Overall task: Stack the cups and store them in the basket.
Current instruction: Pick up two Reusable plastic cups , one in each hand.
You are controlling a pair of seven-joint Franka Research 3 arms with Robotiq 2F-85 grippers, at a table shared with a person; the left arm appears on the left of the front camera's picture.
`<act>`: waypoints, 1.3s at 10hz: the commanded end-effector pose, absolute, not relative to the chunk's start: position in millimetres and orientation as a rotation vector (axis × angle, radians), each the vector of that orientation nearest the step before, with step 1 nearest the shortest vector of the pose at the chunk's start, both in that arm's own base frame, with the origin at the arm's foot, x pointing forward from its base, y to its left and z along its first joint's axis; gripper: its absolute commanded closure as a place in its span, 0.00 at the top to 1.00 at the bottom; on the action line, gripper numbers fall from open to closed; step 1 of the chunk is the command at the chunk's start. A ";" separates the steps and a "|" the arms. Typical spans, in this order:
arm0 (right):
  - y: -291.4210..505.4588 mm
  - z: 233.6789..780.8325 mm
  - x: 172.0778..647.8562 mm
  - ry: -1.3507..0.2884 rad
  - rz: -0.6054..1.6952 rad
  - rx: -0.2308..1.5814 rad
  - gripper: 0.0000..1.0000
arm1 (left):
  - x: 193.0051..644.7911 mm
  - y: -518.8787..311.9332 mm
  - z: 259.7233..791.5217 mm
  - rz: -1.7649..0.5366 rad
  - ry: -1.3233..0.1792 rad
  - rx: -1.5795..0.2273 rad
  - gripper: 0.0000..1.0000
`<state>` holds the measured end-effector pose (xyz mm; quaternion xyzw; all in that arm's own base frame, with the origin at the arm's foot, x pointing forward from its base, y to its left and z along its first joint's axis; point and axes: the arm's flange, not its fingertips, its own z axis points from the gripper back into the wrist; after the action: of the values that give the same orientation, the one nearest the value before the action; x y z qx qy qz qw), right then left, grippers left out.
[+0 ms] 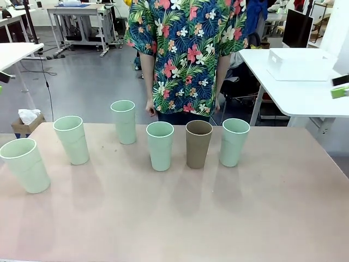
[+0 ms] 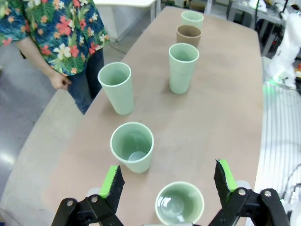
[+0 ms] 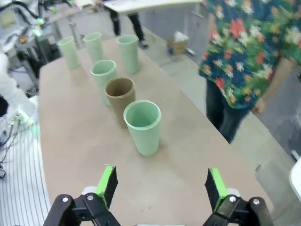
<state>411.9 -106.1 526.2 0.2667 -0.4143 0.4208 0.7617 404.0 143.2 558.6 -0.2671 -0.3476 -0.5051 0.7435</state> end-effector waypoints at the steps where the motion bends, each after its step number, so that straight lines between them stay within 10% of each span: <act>1: -101.6 500.7 453.4 -0.940 1.013 0.787 1.00 | 420.7 190.0 547.1 -1.157 -0.816 -0.679 1.00; 13: -54.5 378.9 477.0 -1.025 1.033 0.934 1.00 | 402.3 306.9 362.7 -1.151 -1.127 -1.081 1.00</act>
<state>477.8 -53.1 378.1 0.4072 -0.4494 0.4557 0.6516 393.4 293.0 347.8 -0.4453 -0.4880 -0.4924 0.5667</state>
